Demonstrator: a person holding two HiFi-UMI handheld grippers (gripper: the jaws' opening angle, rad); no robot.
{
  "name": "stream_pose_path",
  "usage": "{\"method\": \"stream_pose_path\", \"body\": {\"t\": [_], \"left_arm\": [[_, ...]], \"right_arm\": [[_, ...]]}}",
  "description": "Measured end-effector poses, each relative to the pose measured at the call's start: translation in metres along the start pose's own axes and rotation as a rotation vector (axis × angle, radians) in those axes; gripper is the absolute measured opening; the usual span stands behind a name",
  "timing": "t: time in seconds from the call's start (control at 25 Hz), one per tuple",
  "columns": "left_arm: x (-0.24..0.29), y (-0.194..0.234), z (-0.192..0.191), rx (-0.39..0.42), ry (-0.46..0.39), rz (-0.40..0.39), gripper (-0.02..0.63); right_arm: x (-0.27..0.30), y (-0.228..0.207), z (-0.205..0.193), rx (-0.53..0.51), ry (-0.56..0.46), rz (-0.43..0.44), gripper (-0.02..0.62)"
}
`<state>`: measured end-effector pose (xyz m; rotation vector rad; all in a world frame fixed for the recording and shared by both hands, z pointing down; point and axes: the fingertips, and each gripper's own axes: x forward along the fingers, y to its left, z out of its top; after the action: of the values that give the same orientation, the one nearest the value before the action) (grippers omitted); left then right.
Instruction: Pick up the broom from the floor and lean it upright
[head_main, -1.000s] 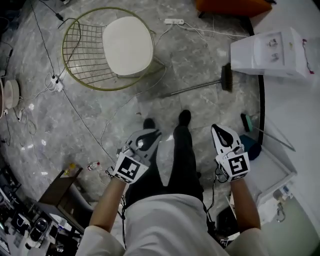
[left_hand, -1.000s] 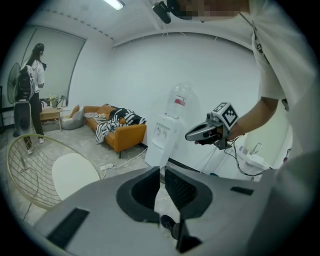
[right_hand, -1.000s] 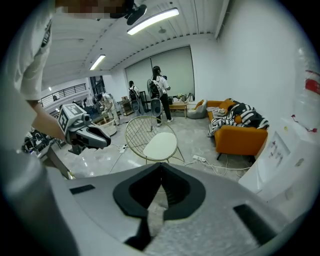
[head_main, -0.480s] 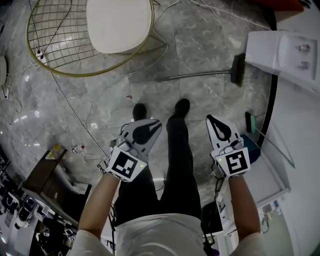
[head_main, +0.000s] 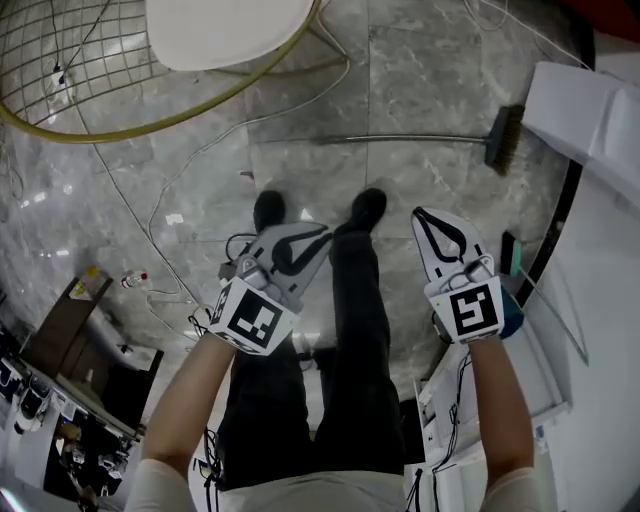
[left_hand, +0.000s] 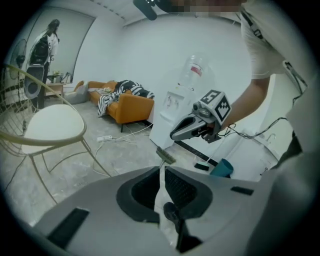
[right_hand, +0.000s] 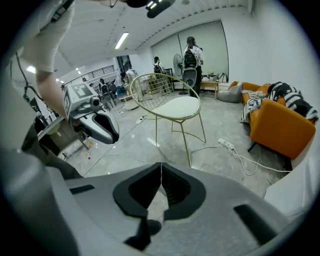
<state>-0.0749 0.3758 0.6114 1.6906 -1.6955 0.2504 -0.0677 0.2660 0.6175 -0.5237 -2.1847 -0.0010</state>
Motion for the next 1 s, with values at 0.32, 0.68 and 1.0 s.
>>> {"method": "stream_pose_path", "body": {"t": [0.32, 0.68, 1.0], "left_arm": [[0.039, 0.029, -0.073, -0.067, 0.036, 0.03, 0.032], [0.071, 0.048, -0.122, -0.149, 0.039, 0.056, 0.032], [0.108, 0.054, -0.152, -0.198, 0.013, 0.024, 0.032]], "right_arm": [[0.078, -0.008, -0.053, -0.067, 0.022, 0.063, 0.008], [0.152, -0.002, -0.107, -0.051, 0.057, 0.115, 0.023], [0.207, -0.012, -0.15, 0.006, 0.083, 0.088, 0.042]]}}
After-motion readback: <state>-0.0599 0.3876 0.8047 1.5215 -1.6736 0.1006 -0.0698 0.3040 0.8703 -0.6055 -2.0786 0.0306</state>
